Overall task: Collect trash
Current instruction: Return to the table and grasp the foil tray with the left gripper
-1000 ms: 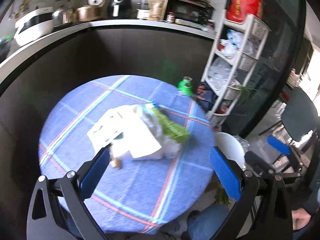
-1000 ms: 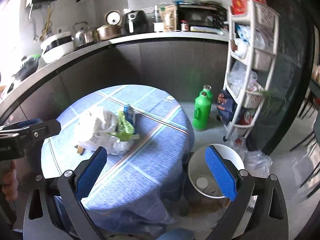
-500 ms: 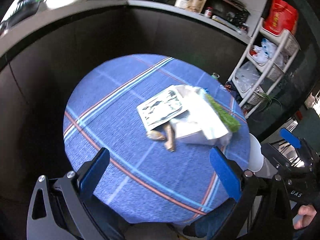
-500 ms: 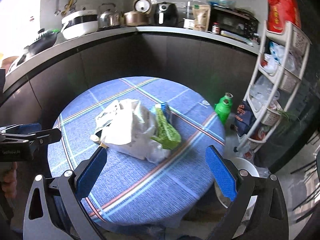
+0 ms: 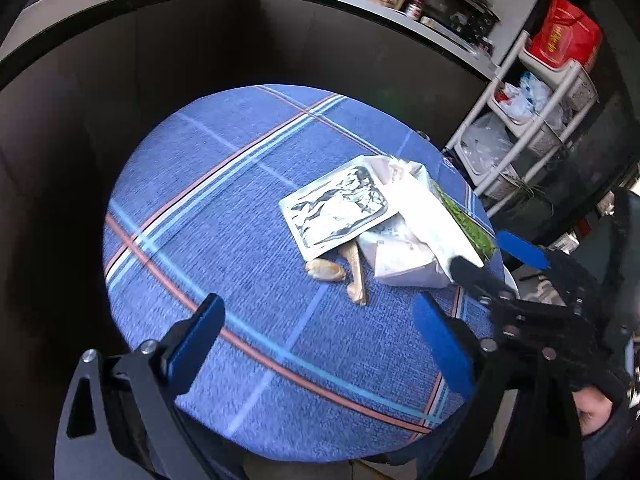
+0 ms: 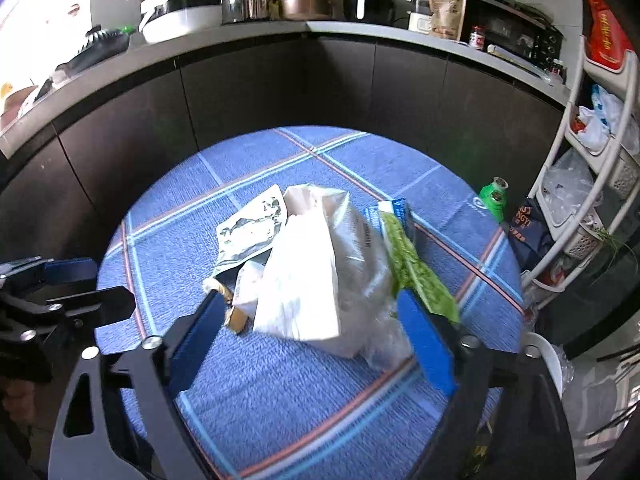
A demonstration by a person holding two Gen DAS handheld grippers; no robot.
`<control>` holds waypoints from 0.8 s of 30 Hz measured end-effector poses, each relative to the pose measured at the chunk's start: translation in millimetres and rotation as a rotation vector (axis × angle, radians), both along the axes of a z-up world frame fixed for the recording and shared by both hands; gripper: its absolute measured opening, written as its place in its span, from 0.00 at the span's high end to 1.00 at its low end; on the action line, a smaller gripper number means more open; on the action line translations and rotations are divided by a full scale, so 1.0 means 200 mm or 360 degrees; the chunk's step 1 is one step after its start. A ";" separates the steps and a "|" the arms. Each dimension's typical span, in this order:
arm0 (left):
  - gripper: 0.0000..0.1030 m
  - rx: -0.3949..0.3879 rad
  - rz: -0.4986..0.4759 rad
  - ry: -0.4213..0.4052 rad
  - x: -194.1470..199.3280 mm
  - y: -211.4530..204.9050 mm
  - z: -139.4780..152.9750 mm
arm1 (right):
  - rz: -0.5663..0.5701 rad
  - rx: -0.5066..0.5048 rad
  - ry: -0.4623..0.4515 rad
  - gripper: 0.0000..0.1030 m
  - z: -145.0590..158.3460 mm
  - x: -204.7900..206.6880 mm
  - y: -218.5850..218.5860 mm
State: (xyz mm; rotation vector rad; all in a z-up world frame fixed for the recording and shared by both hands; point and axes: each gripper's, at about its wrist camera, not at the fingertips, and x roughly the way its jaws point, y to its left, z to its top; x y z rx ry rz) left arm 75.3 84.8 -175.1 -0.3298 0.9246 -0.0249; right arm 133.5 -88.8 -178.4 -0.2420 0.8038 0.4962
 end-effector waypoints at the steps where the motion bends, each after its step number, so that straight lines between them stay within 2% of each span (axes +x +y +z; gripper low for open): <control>1: 0.10 0.0008 -0.0024 -0.0010 0.03 0.00 0.00 | -0.0002 -0.0012 0.0008 0.30 -0.02 0.02 0.01; 3: 0.10 0.0026 -0.0074 -0.0018 0.10 0.02 -0.01 | -0.0011 -0.0018 0.0039 0.45 -0.04 0.04 0.02; 5: 0.10 0.0037 -0.0162 -0.0030 0.20 0.04 -0.02 | 0.0002 0.0035 0.0057 0.78 -0.04 0.04 0.00; 6: 0.10 0.0049 -0.0201 -0.0036 0.24 0.05 -0.03 | -0.0001 0.0044 0.0047 0.84 -0.02 0.03 -0.01; 7: 0.10 0.0054 -0.0254 -0.0045 0.29 0.06 -0.04 | 0.0002 0.0054 0.0040 0.99 -0.01 0.03 -0.02; 11: 0.06 0.0023 -0.0476 -0.0010 0.50 0.09 -0.11 | 0.0014 0.0120 -0.0028 1.00 0.07 0.00 -0.07; 14: 0.04 0.0016 -0.0544 0.0030 0.62 0.09 -0.15 | 0.0013 0.0147 -0.0062 1.00 0.12 -0.03 -0.10; 19: 0.04 -0.0184 -0.0625 0.0091 0.82 0.10 -0.22 | 0.0038 0.0140 -0.0062 0.97 0.13 -0.03 -0.12; 21: 0.04 -0.0236 -0.0677 0.0143 0.88 0.07 -0.26 | 0.0040 0.0109 -0.0036 0.70 0.10 0.00 -0.11; 22: 0.04 -0.0237 -0.0698 0.0160 0.90 0.06 -0.28 | 0.0044 0.0101 -0.0046 0.51 0.09 0.02 -0.11; 23: 0.04 -0.0225 -0.0722 0.0180 0.91 0.04 -0.31 | 0.0059 0.0100 -0.0059 0.46 0.08 0.03 -0.10; 24: 0.04 -0.0220 -0.0737 0.0191 0.91 0.03 -0.32 | 0.0073 0.0086 -0.0066 0.47 0.07 0.04 -0.09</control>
